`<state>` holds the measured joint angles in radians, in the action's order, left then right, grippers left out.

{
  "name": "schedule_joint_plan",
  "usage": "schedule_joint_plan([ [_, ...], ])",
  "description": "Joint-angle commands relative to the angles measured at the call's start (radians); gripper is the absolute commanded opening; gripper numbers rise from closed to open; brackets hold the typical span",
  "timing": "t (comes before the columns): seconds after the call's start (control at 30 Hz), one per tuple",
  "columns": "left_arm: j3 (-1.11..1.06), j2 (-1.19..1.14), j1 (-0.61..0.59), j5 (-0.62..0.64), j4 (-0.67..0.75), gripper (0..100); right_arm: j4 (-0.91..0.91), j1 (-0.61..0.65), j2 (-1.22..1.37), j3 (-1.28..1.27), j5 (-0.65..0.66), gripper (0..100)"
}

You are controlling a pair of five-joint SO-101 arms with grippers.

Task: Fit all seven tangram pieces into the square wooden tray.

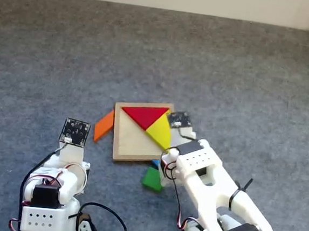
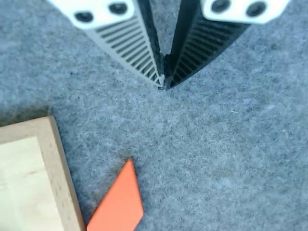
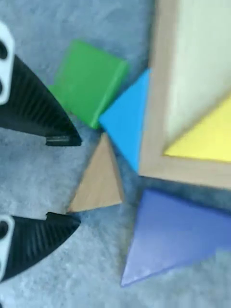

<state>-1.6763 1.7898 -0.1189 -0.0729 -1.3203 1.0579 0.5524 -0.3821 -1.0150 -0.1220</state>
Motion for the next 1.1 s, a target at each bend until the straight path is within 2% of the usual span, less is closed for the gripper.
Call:
schedule_joint_plan([
  [0.0, -0.021, 0.027, -0.012, 0.003, -0.006, 1, 0.016, 0.001, -0.013, 0.067, 0.100, 22.4],
  [0.13, -0.021, 0.027, -0.012, 0.003, -0.006, 1, 0.016, -0.001, -0.013, 0.097, 0.212, 22.4],
  [0.33, -0.021, 0.027, -0.012, 0.003, -0.006, 1, 0.012, -0.001, -0.012, 0.102, 0.279, 22.4],
  [0.53, -0.021, 0.027, -0.012, 0.003, -0.006, 1, -0.085, 0.005, -0.012, 0.094, 0.285, 22.4],
  [0.73, -0.021, 0.027, -0.012, 0.003, -0.006, 1, -0.091, 0.024, 0.001, 0.102, 0.285, 22.4],
  [0.93, -0.021, 0.027, -0.012, 0.003, -0.006, 1, -0.085, 0.033, 0.177, 0.140, 0.285, 22.4],
  [1.07, -0.021, 0.027, -0.012, 0.003, -0.006, 1, -0.085, 0.027, 0.183, 0.177, 0.285, 22.1],
])
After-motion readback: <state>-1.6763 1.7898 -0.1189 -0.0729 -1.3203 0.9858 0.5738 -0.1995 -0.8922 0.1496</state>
